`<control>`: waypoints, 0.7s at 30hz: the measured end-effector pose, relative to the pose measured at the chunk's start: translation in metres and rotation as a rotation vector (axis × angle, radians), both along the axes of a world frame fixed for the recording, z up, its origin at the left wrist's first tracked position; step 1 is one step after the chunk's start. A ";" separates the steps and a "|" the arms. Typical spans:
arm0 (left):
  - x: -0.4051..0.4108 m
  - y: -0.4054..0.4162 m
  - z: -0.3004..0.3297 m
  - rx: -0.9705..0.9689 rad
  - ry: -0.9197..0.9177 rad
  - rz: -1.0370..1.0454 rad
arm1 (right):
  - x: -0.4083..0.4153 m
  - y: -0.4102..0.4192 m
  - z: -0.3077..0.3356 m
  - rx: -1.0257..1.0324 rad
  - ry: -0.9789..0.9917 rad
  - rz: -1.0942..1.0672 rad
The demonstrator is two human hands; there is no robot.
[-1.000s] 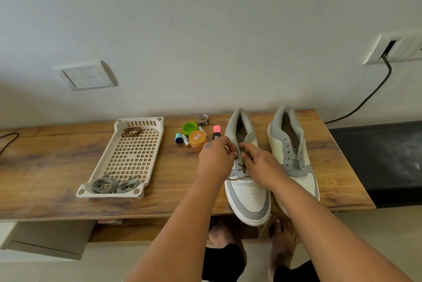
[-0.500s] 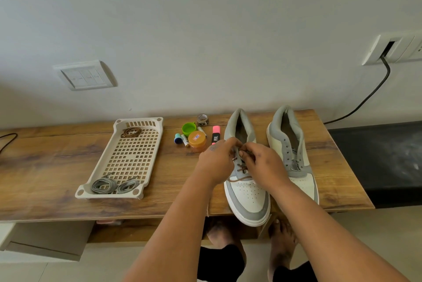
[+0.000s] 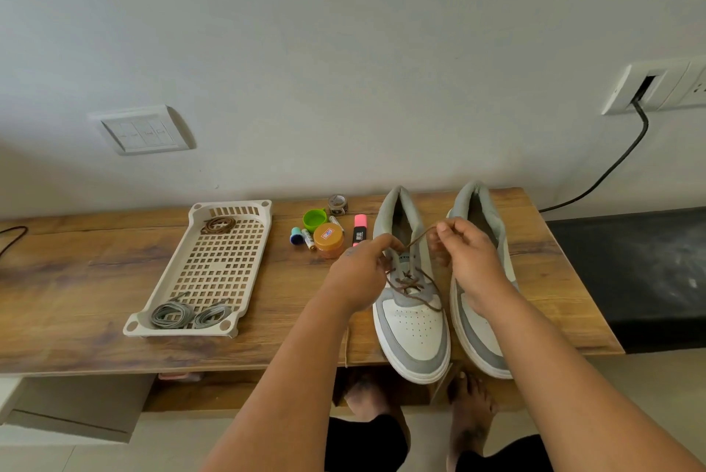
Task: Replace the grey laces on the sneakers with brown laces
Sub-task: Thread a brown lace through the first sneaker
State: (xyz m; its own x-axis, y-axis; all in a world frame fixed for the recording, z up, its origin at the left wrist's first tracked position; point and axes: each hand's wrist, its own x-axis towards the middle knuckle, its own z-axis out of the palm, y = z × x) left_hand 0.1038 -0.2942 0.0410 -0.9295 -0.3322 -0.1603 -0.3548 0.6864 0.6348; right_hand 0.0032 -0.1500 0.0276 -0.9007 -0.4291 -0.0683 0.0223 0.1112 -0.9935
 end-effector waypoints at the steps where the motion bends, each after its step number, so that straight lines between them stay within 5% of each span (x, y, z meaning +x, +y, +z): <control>1: 0.000 0.000 0.000 0.005 -0.001 0.001 | 0.000 -0.001 0.002 -0.090 -0.104 -0.011; 4: 0.001 0.000 0.001 0.011 0.004 -0.005 | 0.003 -0.001 0.003 -0.149 -0.208 0.004; 8: 0.000 -0.001 0.000 0.010 -0.003 -0.001 | -0.006 0.006 0.018 -0.787 -0.714 -0.141; 10: -0.001 -0.001 -0.001 0.015 -0.002 0.002 | -0.018 0.017 0.024 -1.031 -0.800 -0.280; 11: -0.001 -0.001 -0.001 0.017 -0.002 0.001 | -0.021 0.022 0.025 -0.998 -0.761 -0.312; 14: -0.001 0.000 -0.002 0.020 -0.003 -0.005 | -0.024 0.030 0.018 -0.290 -0.258 -0.250; 17: -0.002 0.000 -0.002 0.013 0.018 0.001 | -0.016 0.024 0.003 0.388 0.333 0.114; 21: 0.000 0.000 -0.002 0.005 0.023 0.000 | -0.009 0.011 -0.010 0.645 0.608 0.290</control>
State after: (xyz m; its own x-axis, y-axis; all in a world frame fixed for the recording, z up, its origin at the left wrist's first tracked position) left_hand 0.1034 -0.2942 0.0387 -0.9330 -0.3312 -0.1406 -0.3399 0.6832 0.6464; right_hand -0.0054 -0.1391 0.0175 -0.7236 -0.6860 0.0762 -0.5963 0.5657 -0.5696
